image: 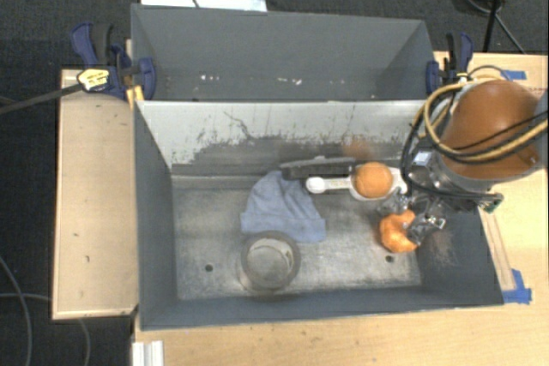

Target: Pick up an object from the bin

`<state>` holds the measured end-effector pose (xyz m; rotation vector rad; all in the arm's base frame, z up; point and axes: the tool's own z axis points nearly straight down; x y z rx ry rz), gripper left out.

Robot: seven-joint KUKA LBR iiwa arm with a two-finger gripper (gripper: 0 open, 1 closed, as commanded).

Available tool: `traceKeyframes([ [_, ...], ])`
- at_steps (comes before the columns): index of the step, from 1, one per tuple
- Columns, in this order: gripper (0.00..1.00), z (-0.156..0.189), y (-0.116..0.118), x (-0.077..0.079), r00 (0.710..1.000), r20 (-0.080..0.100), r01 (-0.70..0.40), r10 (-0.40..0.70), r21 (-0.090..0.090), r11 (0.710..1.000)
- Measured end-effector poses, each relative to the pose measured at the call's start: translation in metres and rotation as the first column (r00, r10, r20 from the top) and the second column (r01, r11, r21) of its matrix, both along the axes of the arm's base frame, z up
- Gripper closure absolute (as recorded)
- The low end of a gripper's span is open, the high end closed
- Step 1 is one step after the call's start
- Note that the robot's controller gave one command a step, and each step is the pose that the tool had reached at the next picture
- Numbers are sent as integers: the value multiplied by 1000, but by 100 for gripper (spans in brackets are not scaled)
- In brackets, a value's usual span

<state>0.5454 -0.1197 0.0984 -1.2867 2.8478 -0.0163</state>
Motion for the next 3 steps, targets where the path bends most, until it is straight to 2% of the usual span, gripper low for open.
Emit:
traceKeyframes([
  [2, 100, 0, 0, 0, 1000, 0, 0, 0, 0, 1000],
  [3, 100, 102, -11, 15, 987, -17, -158, 158, 4, 987],
])
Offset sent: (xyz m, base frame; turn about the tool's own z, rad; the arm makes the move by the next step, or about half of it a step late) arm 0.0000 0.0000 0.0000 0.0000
